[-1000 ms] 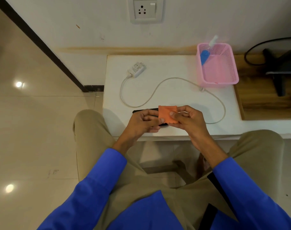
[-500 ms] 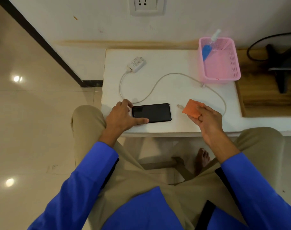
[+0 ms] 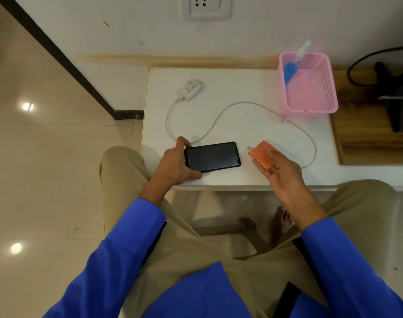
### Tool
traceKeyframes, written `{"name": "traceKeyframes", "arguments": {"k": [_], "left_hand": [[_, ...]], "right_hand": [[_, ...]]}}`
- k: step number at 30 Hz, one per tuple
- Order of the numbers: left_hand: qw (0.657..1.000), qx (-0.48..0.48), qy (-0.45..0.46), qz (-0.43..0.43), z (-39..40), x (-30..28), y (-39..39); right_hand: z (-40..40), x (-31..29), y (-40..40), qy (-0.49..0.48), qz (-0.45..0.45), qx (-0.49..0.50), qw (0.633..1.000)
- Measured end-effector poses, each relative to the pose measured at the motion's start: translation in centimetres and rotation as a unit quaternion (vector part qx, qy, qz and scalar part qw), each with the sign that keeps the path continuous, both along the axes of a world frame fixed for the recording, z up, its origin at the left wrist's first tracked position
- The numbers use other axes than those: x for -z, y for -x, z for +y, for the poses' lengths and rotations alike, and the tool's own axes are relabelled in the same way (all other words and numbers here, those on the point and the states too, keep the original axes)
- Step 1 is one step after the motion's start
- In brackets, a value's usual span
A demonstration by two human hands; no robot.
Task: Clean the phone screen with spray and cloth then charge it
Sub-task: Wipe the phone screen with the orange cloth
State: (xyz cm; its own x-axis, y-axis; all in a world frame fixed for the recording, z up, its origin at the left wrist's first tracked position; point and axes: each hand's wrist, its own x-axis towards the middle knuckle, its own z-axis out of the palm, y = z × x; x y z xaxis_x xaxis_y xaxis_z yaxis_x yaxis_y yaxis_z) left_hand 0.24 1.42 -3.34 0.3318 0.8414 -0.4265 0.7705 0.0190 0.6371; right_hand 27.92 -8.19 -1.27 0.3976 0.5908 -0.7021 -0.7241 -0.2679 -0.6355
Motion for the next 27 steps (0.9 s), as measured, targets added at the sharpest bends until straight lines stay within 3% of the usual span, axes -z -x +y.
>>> {"name": "traceKeyframes", "arguments": {"k": [5, 9, 11, 14, 17, 23, 27], "left_hand": [[0.989, -0.042, 0.069, -0.123, -0.3, -0.1, -0.5], [0.989, -0.022, 0.066, -0.13, -0.5, 0.1, -1.1], [0.991, -0.011, 0.063, -0.12, -0.5, 0.4, -1.1], [0.994, 0.014, 0.055, -0.098, -0.6, 0.5, -1.1], [0.994, 0.017, 0.047, -0.095, -0.8, 0.7, -1.3], [0.993, 0.003, 0.031, -0.114, -0.9, 1.1, -1.5], [0.991, -0.005, 0.037, -0.13, -0.9, 1.1, -1.5]], "right_hand": [[0.6, 0.3, 0.4, 0.019, -0.032, -0.008, 0.999], [1.2, 0.2, 0.5, 0.018, -0.045, 0.011, 0.999], [1.2, 0.4, 0.3, 0.045, -0.116, 0.001, 0.992], [1.1, 0.6, 0.6, 0.087, -0.327, -0.066, 0.939], [1.1, 0.7, 1.9, 0.057, -0.395, -0.091, 0.912], [1.3, 1.8, 2.4, 0.069, -0.362, -0.047, 0.929], [1.8, 1.8, 0.1, 0.106, -0.188, 0.082, 0.973]]}}
